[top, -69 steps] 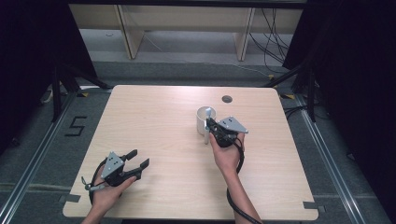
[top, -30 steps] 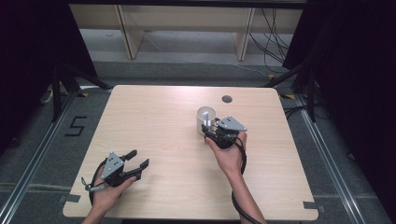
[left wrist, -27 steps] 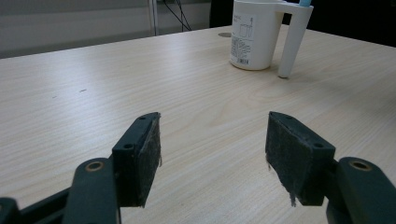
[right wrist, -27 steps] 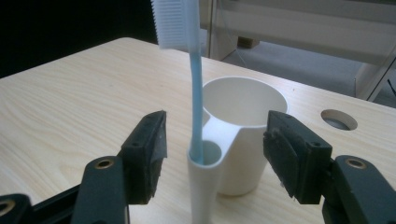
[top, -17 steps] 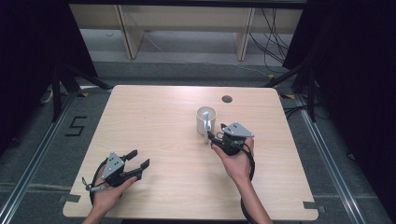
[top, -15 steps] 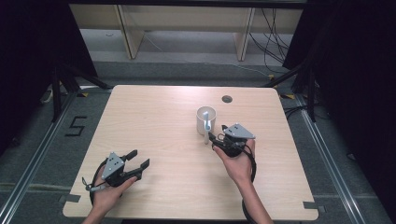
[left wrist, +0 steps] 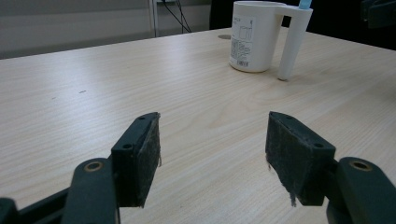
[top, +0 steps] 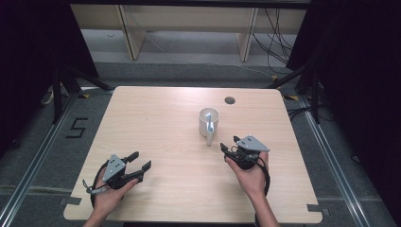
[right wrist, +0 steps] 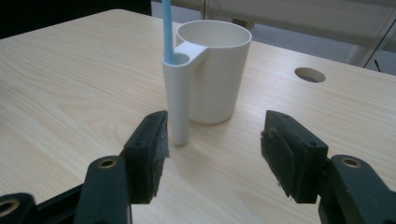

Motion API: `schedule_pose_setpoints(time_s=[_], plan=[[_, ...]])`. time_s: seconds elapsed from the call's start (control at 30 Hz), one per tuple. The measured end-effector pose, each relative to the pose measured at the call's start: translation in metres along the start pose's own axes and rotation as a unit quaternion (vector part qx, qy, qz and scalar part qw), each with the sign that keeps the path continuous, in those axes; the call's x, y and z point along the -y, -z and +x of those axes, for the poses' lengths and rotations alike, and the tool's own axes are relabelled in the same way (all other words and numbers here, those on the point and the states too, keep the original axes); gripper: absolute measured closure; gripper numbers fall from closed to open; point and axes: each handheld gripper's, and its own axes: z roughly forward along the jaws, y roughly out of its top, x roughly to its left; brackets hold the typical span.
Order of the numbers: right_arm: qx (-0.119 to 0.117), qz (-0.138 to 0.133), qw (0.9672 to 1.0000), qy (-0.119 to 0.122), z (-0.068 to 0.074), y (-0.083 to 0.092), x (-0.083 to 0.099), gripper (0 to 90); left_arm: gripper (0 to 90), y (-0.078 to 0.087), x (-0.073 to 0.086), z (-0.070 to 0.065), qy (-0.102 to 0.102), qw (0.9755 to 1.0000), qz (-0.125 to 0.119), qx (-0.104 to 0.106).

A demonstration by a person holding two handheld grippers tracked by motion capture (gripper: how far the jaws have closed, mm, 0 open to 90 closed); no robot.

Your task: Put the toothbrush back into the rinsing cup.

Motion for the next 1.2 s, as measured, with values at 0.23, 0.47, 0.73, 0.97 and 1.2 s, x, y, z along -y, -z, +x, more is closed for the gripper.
schedule_pose_setpoints(time_s=[0.23,0.47,0.73,0.97,1.2], plan=[[0.011,0.004,0.9999,-0.01,-0.002,0.01,0.012,41.6,35.2,-0.002,0.0,0.002,-0.007,0.9999,-0.012,0.004],[0.014,0.009,0.9996,-0.022,-0.006,0.018,0.024,41.7,35.2,-0.002,0.0,0.002,-0.005,0.9999,-0.012,0.002],[0.026,0.01,0.9991,-0.031,-0.014,0.033,0.039,42.3,35.1,0.0,0.001,0.0,0.0,1.0,-0.001,-0.003],[0.031,0.01,0.998,-0.054,-0.013,0.04,0.05,42.7,35.2,0.001,0.001,0.001,-0.001,1.0,-0.002,-0.006],[0.031,0.003,0.9982,-0.051,-0.012,0.045,0.059,42.7,35.3,-0.001,0.002,0.003,-0.004,0.9999,-0.015,-0.004]])
